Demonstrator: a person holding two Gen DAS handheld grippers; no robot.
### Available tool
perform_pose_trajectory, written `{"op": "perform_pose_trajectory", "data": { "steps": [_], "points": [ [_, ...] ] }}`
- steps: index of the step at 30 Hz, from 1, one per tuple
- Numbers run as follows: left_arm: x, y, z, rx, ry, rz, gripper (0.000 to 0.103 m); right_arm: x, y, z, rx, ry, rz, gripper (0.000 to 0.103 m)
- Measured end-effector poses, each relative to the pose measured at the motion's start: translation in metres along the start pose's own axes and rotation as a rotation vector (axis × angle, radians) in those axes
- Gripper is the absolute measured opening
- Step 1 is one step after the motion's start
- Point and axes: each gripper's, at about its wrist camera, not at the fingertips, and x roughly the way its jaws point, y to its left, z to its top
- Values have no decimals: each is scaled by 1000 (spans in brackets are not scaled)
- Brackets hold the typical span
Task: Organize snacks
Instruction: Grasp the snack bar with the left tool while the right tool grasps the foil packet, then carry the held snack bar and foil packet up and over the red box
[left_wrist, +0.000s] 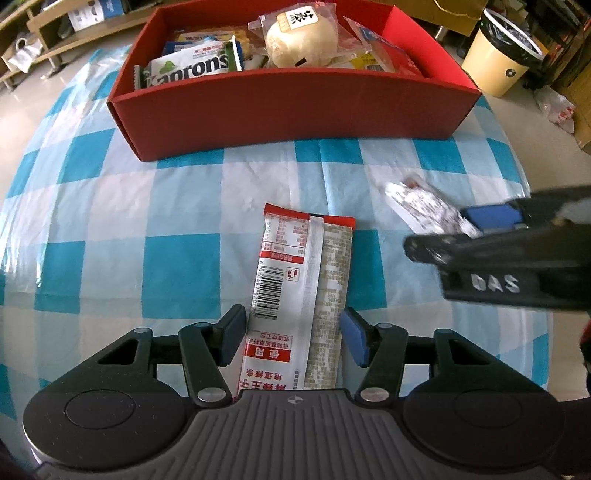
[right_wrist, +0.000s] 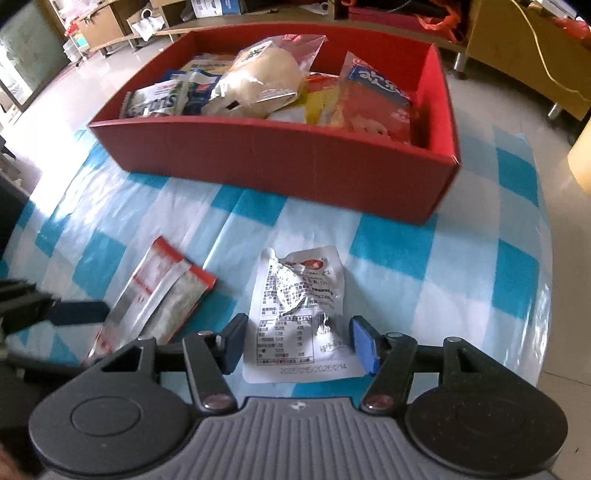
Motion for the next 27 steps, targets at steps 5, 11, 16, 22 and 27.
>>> {"op": "perform_pose_trajectory", "data": {
  "steps": [5, 11, 16, 22, 27],
  "points": [
    [-8, -4, -2, 7, -18, 1, 62, -18, -3, -6, 40, -22, 23, 47],
    [2, -6, 0, 8, -9, 31, 75, -12, -3, -9, 24, -6, 8, 47],
    [11, -10, 3, 29, -20, 80, 86, 3, -1, -4, 8, -7, -34, 56],
    [15, -12, 2, 68, -34, 94, 90, 14, -10, 0, 75, -8, 52, 103],
    [16, -11, -1, 73, -24, 96, 94, 14, -5, 0, 33, 10, 39, 101]
  ]
}}
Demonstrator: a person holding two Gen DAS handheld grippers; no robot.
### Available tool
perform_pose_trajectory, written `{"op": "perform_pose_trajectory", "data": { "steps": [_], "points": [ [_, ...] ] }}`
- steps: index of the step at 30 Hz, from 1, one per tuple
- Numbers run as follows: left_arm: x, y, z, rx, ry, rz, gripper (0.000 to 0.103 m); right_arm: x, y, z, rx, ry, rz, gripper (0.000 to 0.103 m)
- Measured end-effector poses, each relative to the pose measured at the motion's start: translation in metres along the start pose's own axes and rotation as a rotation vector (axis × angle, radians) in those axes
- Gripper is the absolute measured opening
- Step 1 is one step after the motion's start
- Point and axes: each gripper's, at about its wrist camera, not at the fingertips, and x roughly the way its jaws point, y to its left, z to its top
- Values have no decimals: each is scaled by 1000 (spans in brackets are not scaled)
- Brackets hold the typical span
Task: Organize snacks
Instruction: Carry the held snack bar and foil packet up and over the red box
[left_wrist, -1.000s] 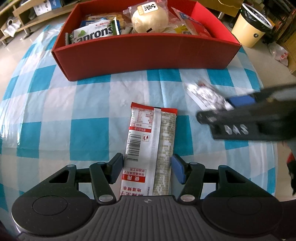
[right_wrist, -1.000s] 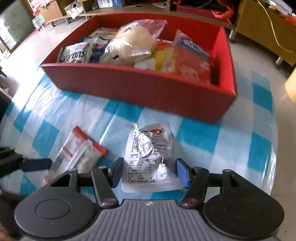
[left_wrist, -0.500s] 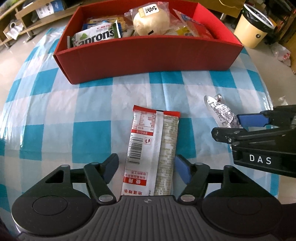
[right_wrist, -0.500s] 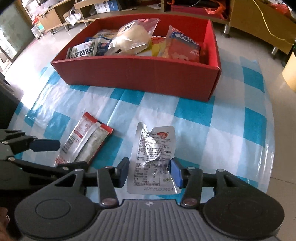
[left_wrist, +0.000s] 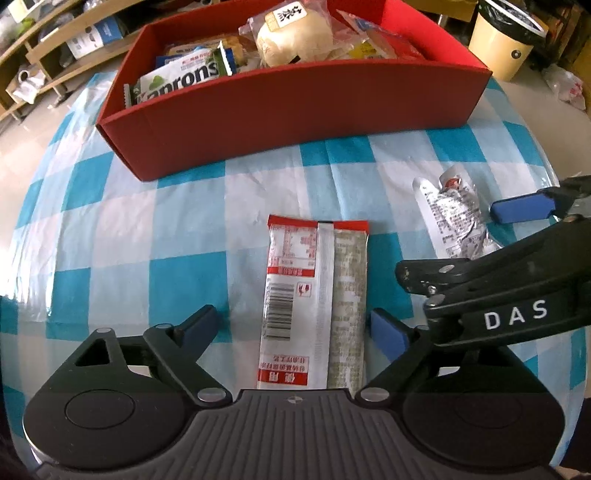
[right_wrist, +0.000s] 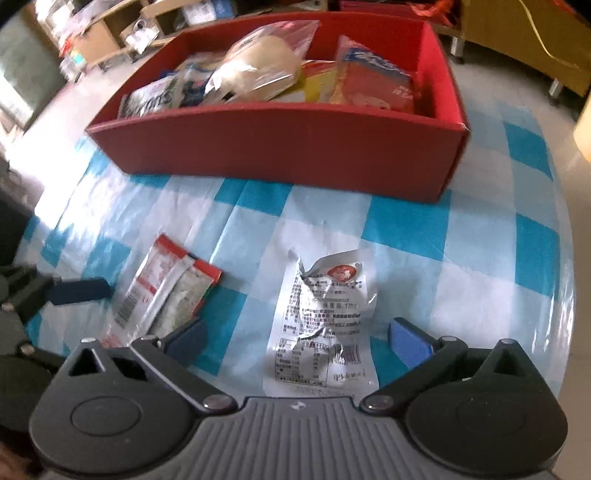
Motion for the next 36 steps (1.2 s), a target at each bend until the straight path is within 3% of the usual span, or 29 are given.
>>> {"op": "perform_pose_trajectory", "data": {
  "steps": [1, 2, 3, 5, 9, 21, 36],
  "points": [
    [0, 1, -1, -4, 3, -2, 94, 0, 1, 0, -2, -3, -10, 99],
    [0, 1, -2, -4, 3, -2, 94, -2, 2, -1, -7, -9, -33, 88],
    [0, 2, -2, -3, 2, -2, 93, -4, 5, -2, -31, -15, -79, 69],
    [-1, 3, -3, -2, -3, -4, 90, -7, 9, -5, -74, -28, -127, 54],
    [-9, 4, -2, -5, -17, -1, 65, -12, 7, -8, -53, -33, -120, 50],
    [-24, 21, 11, -94, -35, -79, 61, -44, -4, -1, 40, -135, -9, 43],
    [-50, 40, 25, -161, -99, -130, 62, -70, -14, 9, 149, -215, 138, 43]
  ]
}}
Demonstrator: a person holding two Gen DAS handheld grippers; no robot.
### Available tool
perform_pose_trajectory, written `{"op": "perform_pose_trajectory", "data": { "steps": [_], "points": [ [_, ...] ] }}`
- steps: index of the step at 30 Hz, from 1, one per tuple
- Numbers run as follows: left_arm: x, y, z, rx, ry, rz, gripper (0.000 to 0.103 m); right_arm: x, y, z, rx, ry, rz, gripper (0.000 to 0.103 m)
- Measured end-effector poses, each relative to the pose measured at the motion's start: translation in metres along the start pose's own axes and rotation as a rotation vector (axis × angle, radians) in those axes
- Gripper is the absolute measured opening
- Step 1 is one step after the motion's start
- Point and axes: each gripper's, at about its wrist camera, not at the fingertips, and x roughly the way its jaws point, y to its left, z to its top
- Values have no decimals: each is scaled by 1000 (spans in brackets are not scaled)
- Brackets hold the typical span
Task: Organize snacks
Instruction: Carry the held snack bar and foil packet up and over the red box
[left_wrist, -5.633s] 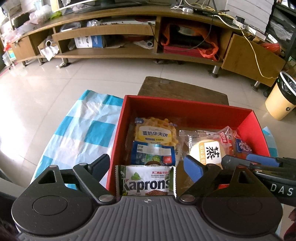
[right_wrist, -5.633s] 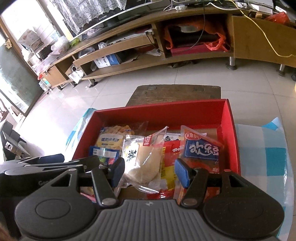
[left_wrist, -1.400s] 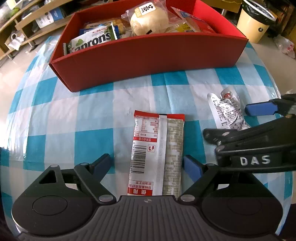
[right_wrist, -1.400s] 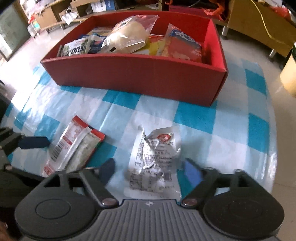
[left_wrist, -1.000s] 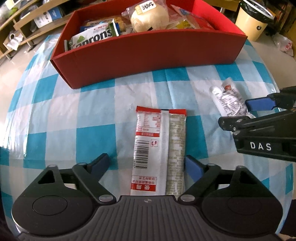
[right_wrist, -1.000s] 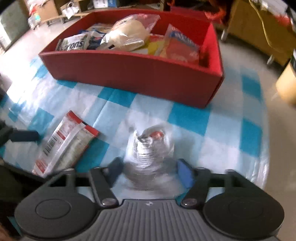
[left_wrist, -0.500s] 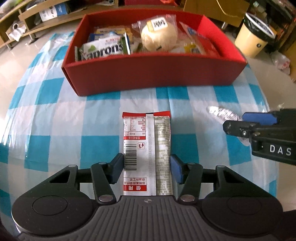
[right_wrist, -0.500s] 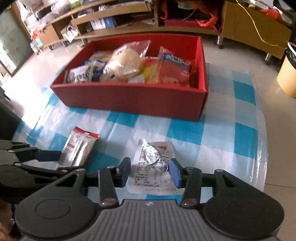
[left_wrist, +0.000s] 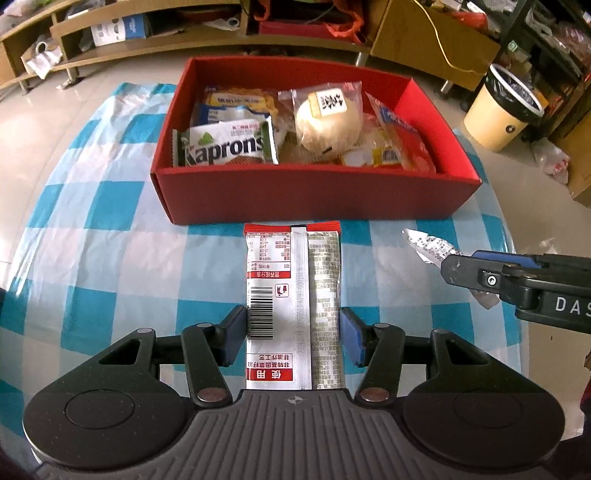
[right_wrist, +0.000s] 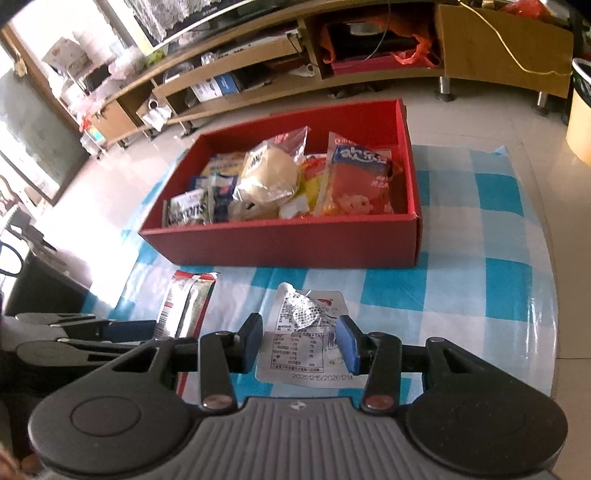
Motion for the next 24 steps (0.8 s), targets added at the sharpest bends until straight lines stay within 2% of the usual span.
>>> {"op": "perform_pose_trajectory", "data": {
  "steps": [10, 24],
  "points": [
    [-10, 2, 8, -15, -32, -9, 62, -13, 5, 9, 15, -51, 48, 43],
    [-36, 2, 34, -37, -127, -19, 62, -31, 12, 34, 30, -152, 98, 43]
  ]
}}
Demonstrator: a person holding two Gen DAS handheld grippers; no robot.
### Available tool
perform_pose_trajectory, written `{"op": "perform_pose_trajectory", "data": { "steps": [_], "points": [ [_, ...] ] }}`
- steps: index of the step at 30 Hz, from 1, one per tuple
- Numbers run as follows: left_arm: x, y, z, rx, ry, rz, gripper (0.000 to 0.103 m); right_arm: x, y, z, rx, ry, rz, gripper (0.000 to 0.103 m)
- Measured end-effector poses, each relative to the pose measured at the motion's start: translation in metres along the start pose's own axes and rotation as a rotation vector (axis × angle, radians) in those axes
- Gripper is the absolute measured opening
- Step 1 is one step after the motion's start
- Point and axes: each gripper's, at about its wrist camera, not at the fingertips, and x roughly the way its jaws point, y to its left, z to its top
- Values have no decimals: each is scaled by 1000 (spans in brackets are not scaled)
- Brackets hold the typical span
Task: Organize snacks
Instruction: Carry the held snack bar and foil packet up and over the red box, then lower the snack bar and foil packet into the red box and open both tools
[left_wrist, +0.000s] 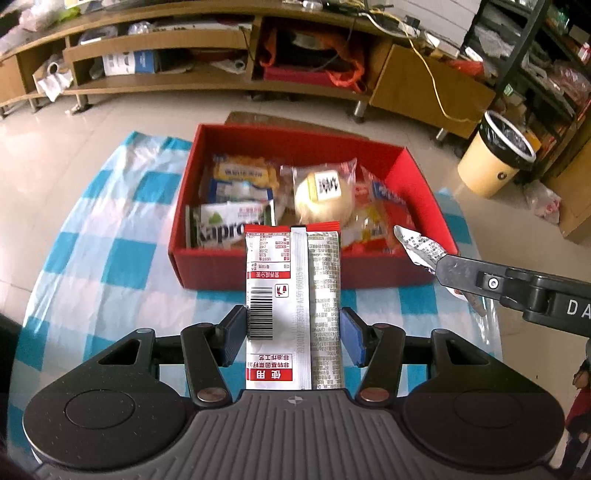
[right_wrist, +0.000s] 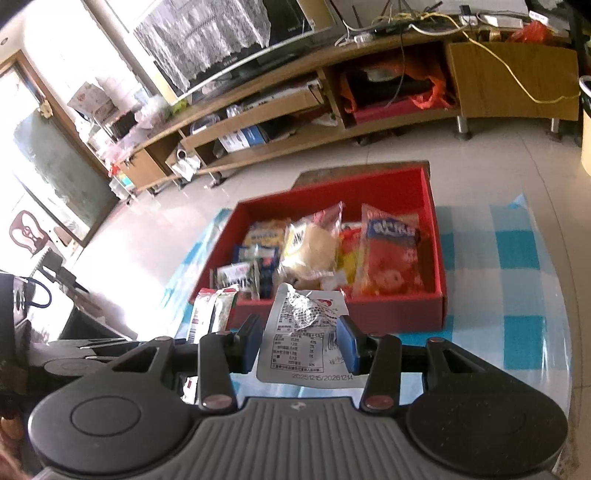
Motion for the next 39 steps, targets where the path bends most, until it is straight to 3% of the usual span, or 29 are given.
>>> {"op": "perform_pose_trajectory", "data": {
  "steps": [18, 27, 39],
  "points": [
    [10, -6, 71, -13, -101, 38, 62, 14, -2, 60, 23, -101, 4, 43],
    [42, -4, 92, -9, -79, 86, 62, 44, -16, 82, 38, -80, -42, 43],
    [62, 1, 92, -6, -42, 126, 62, 80, -24, 78, 23, -2, -100, 43]
  ]
}}
